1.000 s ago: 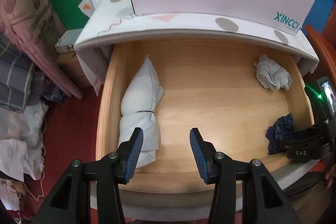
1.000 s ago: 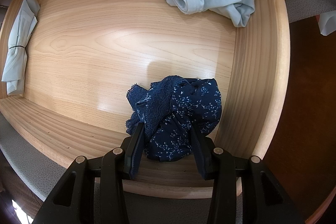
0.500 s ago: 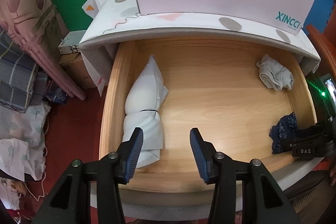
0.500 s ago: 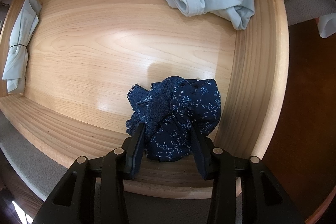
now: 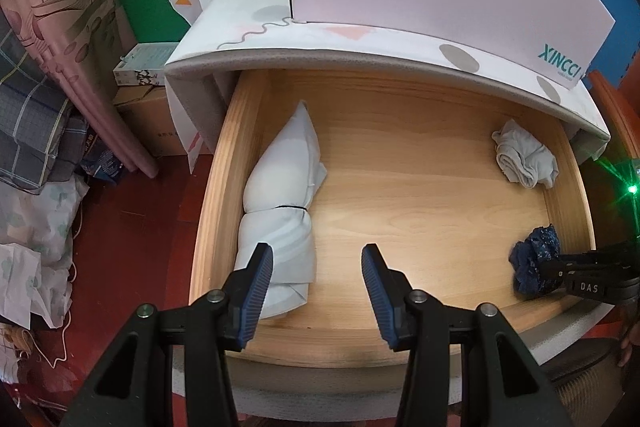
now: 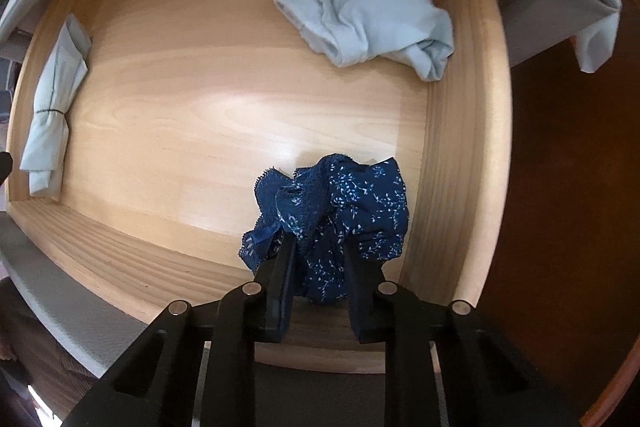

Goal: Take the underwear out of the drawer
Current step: 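Lift the navy floral underwear with the right gripper up over the pink box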

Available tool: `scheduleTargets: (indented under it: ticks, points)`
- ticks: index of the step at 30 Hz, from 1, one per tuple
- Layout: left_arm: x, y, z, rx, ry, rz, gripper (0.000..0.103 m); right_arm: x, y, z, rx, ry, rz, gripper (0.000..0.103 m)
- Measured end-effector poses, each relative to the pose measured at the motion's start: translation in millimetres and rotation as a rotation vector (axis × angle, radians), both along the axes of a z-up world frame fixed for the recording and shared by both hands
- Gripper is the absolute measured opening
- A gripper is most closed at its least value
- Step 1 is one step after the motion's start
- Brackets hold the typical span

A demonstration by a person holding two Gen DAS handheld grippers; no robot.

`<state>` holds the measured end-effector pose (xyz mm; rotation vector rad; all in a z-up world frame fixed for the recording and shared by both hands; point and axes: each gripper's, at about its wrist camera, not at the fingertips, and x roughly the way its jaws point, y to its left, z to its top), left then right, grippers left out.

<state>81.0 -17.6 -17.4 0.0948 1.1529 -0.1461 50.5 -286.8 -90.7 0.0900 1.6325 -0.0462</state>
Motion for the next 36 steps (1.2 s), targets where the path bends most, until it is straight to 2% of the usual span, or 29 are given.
scheduleTargets:
  ticks: [9,15,29,36]
  points:
    - [1.2,2.1,0.7,-0.014,0.0,0.007,0.047,-8.4,-19.2,15.7,0.032,-0.04,-0.056,0.017]
    - [1.0,2.7,0.9,-0.023,0.002,0.006,0.047,2.1,-30.0,31.6,0.037,-0.052,-0.058,0.017]
    - [1.5,4.5,0.8,-0.03,0.005,0.013,0.047,1.3,-42.5,98.4,0.045,-0.161,-0.073,0.016]
    - [1.4,4.6,0.0,-0.028,0.005,0.016,0.047,-3.6,-34.1,135.3,0.066,-0.229,-0.071,0.016]
